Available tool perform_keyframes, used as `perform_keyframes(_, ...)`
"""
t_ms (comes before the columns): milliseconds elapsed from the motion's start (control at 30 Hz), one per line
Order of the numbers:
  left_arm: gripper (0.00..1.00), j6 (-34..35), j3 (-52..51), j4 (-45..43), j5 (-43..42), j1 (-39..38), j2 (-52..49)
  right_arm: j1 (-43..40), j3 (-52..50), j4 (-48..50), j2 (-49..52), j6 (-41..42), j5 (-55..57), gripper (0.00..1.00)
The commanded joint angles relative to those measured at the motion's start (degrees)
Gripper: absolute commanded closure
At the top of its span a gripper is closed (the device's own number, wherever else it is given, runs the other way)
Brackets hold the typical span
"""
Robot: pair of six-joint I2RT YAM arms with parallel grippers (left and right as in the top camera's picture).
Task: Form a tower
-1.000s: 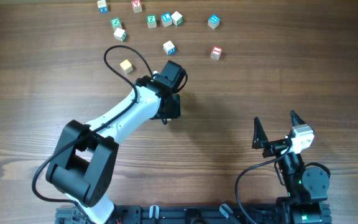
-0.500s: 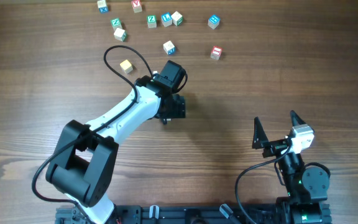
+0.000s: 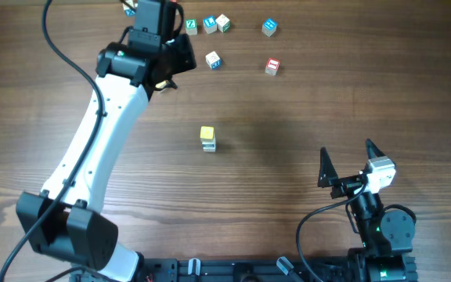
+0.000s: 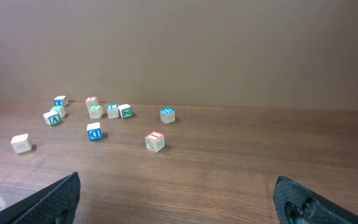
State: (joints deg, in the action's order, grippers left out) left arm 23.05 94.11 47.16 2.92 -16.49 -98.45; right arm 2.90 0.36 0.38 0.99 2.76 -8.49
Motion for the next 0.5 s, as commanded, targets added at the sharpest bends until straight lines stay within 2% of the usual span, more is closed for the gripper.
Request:
perform_keyframes(0, 0.93, -0.33, -0.35, 0.13, 0.28, 1.55, -4.37, 0.13, -0.07, 0.17, -0.46, 0.39, 0.63, 0.0)
perform_keyframes(200, 0.89, -0.11, -0.35, -2.82, 3.43, 4.63, -13.84, 0.13, -0.07, 0.17, -0.46, 0.37, 0.66, 0.0)
perform_keyframes(233, 0.85, -0.11, -0.35, -3.39, 3.43, 5.14, -15.08, 0.13, -0.07, 0.17, -0.46, 0.37, 0.66, 0.0)
perform_keyframes(267, 0.67, -0.09, -0.35, -4.22, 3.43, 5.79, -16.7, 0.13, -0.07, 0.17, -0.46, 0.37, 0.66, 0.0)
perform_keyframes(333, 0.58, 0.35, -0.35, -5.77, 3.41, 6.99, -19.15, 0.13, -0.07, 0.17, -0.46, 0.37, 0.66, 0.0)
perform_keyframes(400, 0.43, 2.47, -0.35, -7.34, 3.41, 8.28, -21.38, 0.13, -0.07, 0.17, -0.46, 0.37, 0.66, 0.0)
perform_keyframes(467, 0.38, 5.03, -0.35, -9.01, 3.39, 9.79, -23.52, 0.13, -0.07, 0.17, -0.46, 0.37, 0.66, 0.0)
